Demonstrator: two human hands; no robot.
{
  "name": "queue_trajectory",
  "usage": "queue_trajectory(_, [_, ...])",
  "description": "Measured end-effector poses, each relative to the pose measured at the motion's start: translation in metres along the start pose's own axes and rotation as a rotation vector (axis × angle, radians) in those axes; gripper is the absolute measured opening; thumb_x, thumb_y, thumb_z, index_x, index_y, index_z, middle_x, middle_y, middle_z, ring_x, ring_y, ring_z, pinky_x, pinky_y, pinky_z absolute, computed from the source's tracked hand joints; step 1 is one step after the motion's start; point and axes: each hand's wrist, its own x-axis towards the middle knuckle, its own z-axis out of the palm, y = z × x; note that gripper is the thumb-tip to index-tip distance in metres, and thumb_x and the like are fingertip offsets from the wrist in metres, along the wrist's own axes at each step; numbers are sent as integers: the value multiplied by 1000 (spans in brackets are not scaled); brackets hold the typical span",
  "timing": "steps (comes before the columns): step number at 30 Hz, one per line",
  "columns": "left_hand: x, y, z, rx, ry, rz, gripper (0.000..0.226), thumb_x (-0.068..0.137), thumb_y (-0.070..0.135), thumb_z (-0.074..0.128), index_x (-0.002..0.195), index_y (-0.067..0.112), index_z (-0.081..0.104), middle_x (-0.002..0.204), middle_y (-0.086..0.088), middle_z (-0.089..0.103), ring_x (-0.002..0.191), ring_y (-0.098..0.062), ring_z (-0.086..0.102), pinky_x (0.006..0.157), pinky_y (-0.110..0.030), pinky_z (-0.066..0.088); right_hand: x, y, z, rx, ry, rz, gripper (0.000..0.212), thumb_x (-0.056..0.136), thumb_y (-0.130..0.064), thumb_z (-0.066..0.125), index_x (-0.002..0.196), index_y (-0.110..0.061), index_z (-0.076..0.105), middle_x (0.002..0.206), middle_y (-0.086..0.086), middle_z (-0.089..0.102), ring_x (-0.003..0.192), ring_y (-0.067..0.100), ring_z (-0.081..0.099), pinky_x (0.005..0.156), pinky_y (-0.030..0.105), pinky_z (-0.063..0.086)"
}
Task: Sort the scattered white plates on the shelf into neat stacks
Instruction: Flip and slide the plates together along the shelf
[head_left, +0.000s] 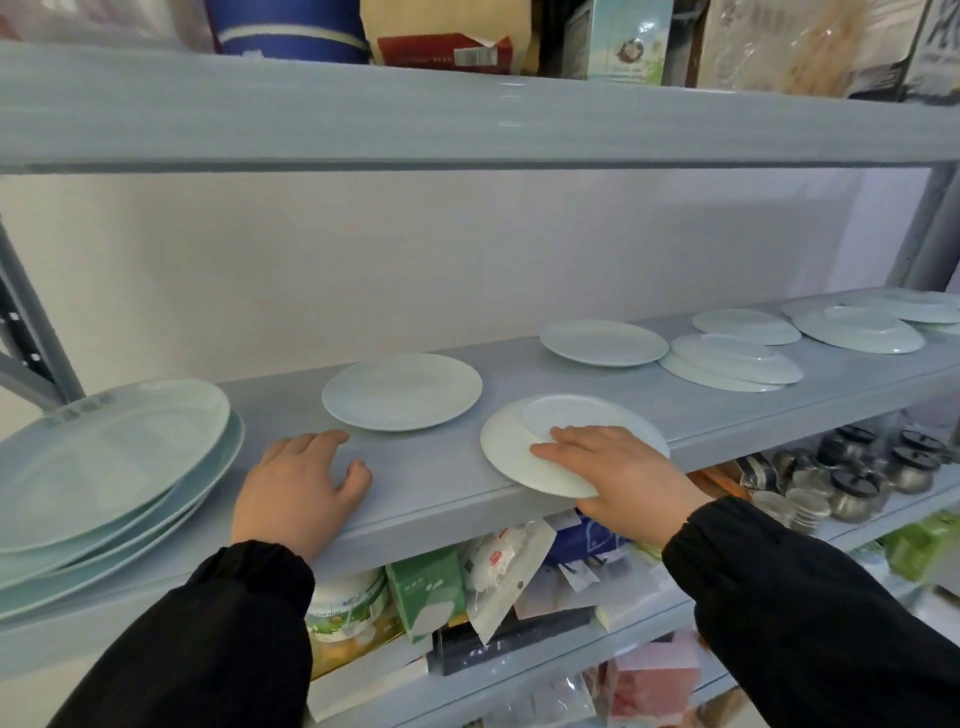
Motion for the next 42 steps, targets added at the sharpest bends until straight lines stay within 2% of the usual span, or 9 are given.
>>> queue_trajectory(7, [3,-4,1,18,-31,1,44,90,47,45,125,27,60,121,3,63,115,-20,50,91,-34,45,42,5,-41,347,563,40,63,87,7,47,137,-30,56,129,-11,59,116,7,52,100,3,29])
queue_trajectory(11, [3,-7,4,7,-14,3,45,90,49,42,125,28,60,117,5,63,111,-18,52,86,-32,46,74,-2,-61,959,843,415,50,96,-2,46,128,-40,51,121,-13,57,103,6,55,89,20,45])
queue_trajectory(15, [3,-7,4,-2,11,7,54,85,55,34,123,28,61,111,6,65,105,-17,54,83,-31,46,118,-3,-38,1688,764,512,60,89,12,42,133,-27,53,126,2,63,112,22,63,85,39,57])
queue_trajectory(17, [3,-6,3,-5,21,8,59,83,58,30,121,28,62,107,7,65,103,-17,55,82,-31,47,139,-2,-15,1846,647,620,57,89,16,38,137,-11,52,131,15,61,110,31,62,72,32,59])
queue_trajectory(20, [3,-7,4,12,38,18,57,82,57,33,117,26,65,100,7,66,96,-17,57,76,-30,48,157,-8,15,1806,530,767,48,94,13,39,141,4,43,141,29,49,111,39,58,55,20,54])
queue_trajectory(26, [7,-9,6,-11,21,7,55,86,54,39,129,26,58,112,6,65,108,-18,54,86,-31,46,165,-7,28,2017,525,633,52,90,17,33,129,-10,55,112,9,66,102,28,64,69,37,62])
queue_trajectory(31, [6,-9,9,-23,38,-4,51,88,52,44,130,26,57,110,6,65,108,-18,54,87,-32,46,176,-2,42,2040,453,616,47,93,11,45,135,-8,51,127,16,62,114,35,62,88,54,56])
queue_trajectory(38, [3,-7,5,-23,36,-2,55,87,52,40,131,26,56,112,6,64,110,-17,52,87,-31,47,170,-9,50,1450,327,437,57,74,-16,75,129,-20,60,123,0,69,114,19,64,101,44,50])
queue_trajectory(42, [3,-6,6,-22,46,2,55,86,51,40,131,25,57,108,7,65,108,-17,52,86,-31,46,166,-14,46,1149,385,452,54,83,-12,70,132,-18,48,119,-2,62,106,16,58,80,25,47])
